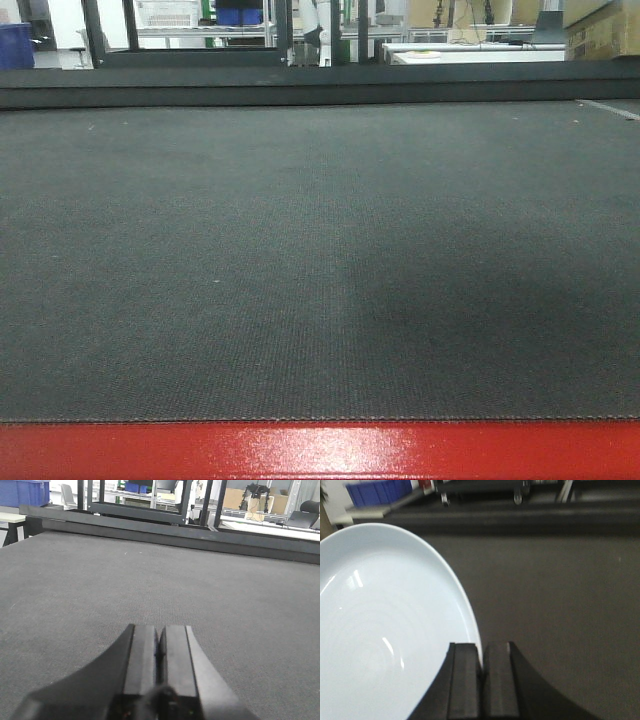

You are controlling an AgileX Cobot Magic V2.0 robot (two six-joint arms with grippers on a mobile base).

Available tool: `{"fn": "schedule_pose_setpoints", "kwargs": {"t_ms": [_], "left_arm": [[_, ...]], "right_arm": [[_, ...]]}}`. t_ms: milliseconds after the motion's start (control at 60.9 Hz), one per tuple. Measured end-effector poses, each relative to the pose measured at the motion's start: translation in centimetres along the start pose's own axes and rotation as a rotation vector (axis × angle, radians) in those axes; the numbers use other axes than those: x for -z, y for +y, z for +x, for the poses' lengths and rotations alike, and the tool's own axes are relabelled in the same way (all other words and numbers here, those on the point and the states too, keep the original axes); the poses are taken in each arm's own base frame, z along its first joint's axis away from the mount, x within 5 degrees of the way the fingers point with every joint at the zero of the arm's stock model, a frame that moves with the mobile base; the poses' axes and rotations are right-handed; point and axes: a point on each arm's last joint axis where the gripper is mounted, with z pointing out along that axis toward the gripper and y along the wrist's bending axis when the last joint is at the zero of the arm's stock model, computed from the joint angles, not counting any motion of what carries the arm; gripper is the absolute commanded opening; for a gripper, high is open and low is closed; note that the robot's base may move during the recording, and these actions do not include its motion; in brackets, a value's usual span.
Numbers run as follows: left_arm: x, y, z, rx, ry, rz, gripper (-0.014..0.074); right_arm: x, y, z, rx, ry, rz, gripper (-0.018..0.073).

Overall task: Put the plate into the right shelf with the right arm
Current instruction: 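Hold the plate in the right gripper while driving along the table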

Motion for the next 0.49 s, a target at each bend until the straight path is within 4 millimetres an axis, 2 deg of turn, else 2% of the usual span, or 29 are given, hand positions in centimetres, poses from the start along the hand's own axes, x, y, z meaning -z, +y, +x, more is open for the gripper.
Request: {"fn": "schedule_pose_setpoints", "kwargs": {"t_ms": [230, 493], "left_arm": [[0.0, 0.0, 0.0, 0.000, 0.000, 0.000, -0.0047], [0.0, 0.0, 0.0, 0.000, 0.000, 0.000, -0.0047]], "right_arm": [[2.4, 0.0, -0.8, -0.007, -0.110, -0.028, 0.0055], [2.7, 0.0, -1.0, -0.008, -0.142, -0.040, 0.0055]]}}
